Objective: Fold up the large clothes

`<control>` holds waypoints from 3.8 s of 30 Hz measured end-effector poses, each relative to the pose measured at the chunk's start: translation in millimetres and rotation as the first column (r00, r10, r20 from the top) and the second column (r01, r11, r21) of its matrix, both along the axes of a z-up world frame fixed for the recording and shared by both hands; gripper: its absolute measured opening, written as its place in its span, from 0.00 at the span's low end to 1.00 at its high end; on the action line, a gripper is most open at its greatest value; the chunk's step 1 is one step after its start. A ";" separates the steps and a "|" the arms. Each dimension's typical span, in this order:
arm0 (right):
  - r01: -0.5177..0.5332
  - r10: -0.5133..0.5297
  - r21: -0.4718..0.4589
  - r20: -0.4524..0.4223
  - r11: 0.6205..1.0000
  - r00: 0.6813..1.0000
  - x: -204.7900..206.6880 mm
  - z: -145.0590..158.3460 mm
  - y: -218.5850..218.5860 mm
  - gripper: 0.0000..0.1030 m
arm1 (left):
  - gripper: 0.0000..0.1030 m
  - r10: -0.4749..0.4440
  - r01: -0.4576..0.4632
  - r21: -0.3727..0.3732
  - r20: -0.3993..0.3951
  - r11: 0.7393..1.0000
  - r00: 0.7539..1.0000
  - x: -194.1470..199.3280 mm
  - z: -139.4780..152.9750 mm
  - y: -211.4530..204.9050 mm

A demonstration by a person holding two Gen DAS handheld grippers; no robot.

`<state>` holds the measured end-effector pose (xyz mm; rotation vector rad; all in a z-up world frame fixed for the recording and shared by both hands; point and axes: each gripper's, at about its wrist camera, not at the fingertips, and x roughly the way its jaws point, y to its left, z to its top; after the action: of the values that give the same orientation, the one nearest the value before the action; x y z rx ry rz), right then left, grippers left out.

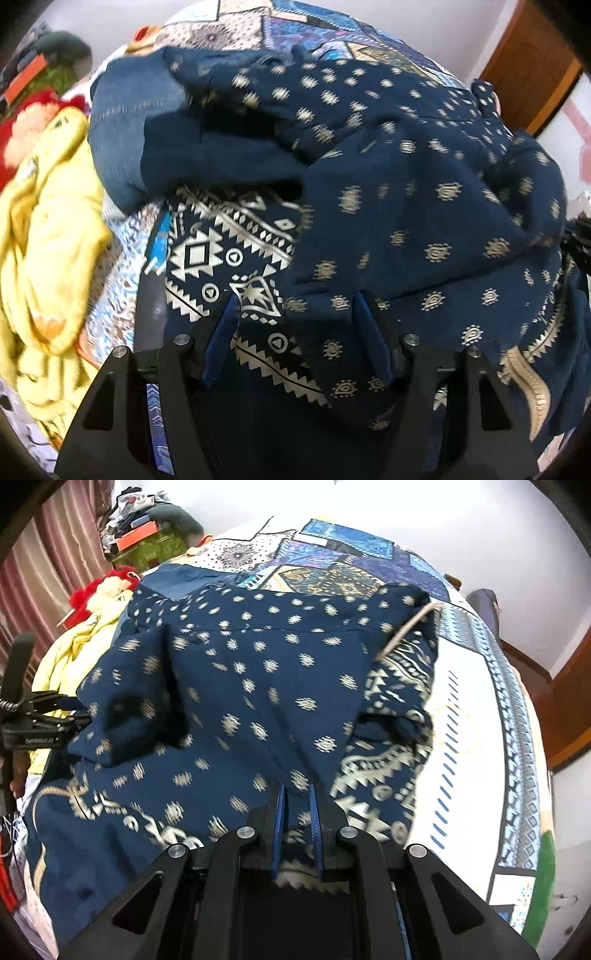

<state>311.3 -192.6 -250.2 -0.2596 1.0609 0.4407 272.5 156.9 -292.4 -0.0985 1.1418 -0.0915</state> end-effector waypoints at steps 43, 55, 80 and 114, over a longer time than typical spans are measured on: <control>0.188 -0.158 0.381 -0.110 0.905 0.981 235.7 -3.8 -6.6 0.18 | 0.14 0.107 -0.151 0.160 0.251 0.976 0.962 171.2 48.7 55.0; 0.095 -0.127 0.190 0.161 0.977 0.979 298.1 48.8 64.4 0.18 | 0.14 0.196 -0.248 0.149 0.296 0.957 0.935 232.3 84.7 101.3; 0.124 -0.120 -0.003 0.221 0.992 0.968 197.4 68.8 29.4 0.98 | 0.79 0.234 -0.275 0.129 0.268 0.953 0.935 141.3 88.8 118.1; 0.133 -0.127 0.056 -0.094 0.990 0.987 -33.9 23.2 -11.4 0.98 | 0.92 0.169 -0.202 -0.255 -0.146 0.946 0.975 -87.5 -33.9 86.0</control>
<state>277.4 -203.9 -227.0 -0.1149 1.1434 0.3697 185.0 242.9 -326.3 -0.4579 1.2322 -0.0727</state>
